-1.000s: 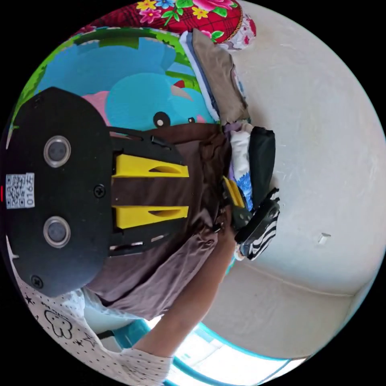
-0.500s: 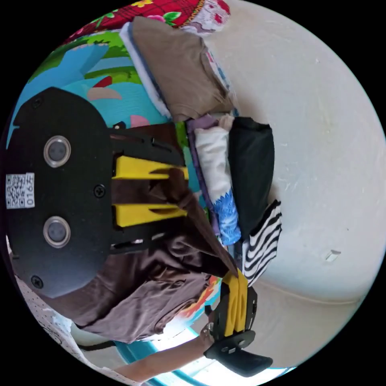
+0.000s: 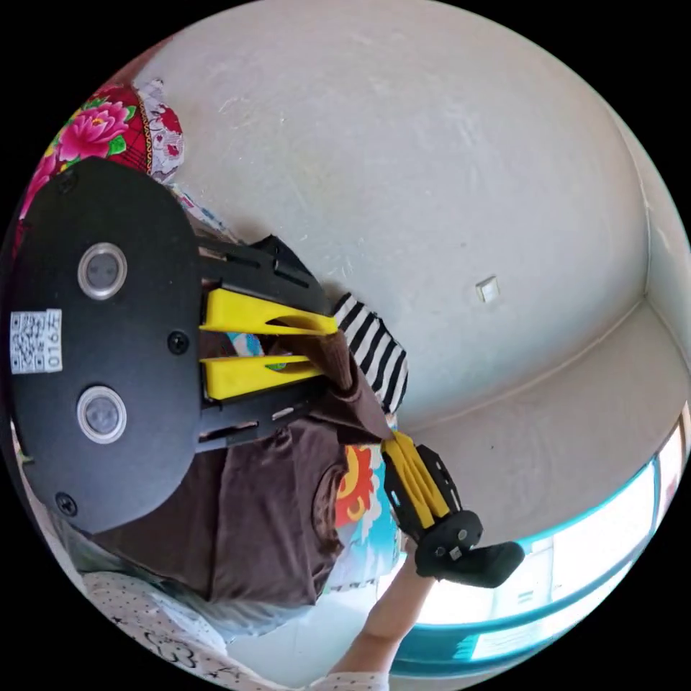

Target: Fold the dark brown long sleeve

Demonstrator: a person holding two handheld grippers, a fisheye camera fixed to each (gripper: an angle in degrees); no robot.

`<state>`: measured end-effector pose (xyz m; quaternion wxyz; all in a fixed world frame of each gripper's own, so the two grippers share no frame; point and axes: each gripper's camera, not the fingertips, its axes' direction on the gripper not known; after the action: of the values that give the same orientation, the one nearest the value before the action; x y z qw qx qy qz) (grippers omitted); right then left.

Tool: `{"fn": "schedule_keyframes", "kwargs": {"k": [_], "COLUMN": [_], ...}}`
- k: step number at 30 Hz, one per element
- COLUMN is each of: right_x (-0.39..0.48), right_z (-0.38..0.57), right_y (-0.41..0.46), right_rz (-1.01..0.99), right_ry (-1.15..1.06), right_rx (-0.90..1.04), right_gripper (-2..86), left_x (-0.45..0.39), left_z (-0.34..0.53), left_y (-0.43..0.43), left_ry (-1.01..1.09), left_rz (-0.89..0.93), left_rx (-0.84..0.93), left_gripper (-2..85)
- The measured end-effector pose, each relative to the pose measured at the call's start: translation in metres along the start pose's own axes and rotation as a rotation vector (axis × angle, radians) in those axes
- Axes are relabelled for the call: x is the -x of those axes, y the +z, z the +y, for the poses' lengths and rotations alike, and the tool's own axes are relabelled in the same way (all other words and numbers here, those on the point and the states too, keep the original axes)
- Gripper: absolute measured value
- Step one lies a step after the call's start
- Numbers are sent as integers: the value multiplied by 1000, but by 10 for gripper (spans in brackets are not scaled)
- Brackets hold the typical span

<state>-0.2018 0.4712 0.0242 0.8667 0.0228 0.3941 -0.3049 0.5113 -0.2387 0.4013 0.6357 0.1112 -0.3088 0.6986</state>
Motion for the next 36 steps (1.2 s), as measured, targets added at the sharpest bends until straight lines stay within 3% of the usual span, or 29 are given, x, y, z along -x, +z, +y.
{"fn": "schedule_keyframes", "kwargs": {"k": [3, 6, 8, 10, 13, 15, 19, 23, 29, 36], "right_x": [85, 174, 226, 238, 210, 182, 161, 204, 307, 411], "right_z": [58, 126, 182, 220, 280, 324, 438, 544, 620, 666], "right_y": [-16, 10, 36, 48, 73, 108, 228, 330, 393, 435], "right_rz": [-111, -364, -536, -497, -377, -413, -641, -940, -875, -918], "right_ry": [-59, -60, -51, 16, 310, 573, 1039, 1359, 1359, 1364], "right_rx": [-1, 89, 183, 183, 126, 141, 258, 235, 422, 396], "right_gripper": [10, 39, 82, 92, 95, 95, 96, 99, 98, 92], "left_x": [-50, -79, -77, -56, -6, 28, 72, 107, 113, 112], "left_z": [42, 97, 120, 128, 113, 95, 86, 112, 130, 144], "left_y": [42, 105, 136, 159, 194, 238, 335, 437, 493, 531], "left_ry": [6, -82, -137, -203, -310, -369, -542, -841, -883, -953], "left_rz": [233, 501, 580, 601, 618, 593, 567, 780, 815, 831], "left_rx": [138, 340, 432, 447, 319, 218, 207, 226, 302, 323], "left_gripper": [45, 68, 95, 107, 121, 134, 141, 138, 129, 123]}}
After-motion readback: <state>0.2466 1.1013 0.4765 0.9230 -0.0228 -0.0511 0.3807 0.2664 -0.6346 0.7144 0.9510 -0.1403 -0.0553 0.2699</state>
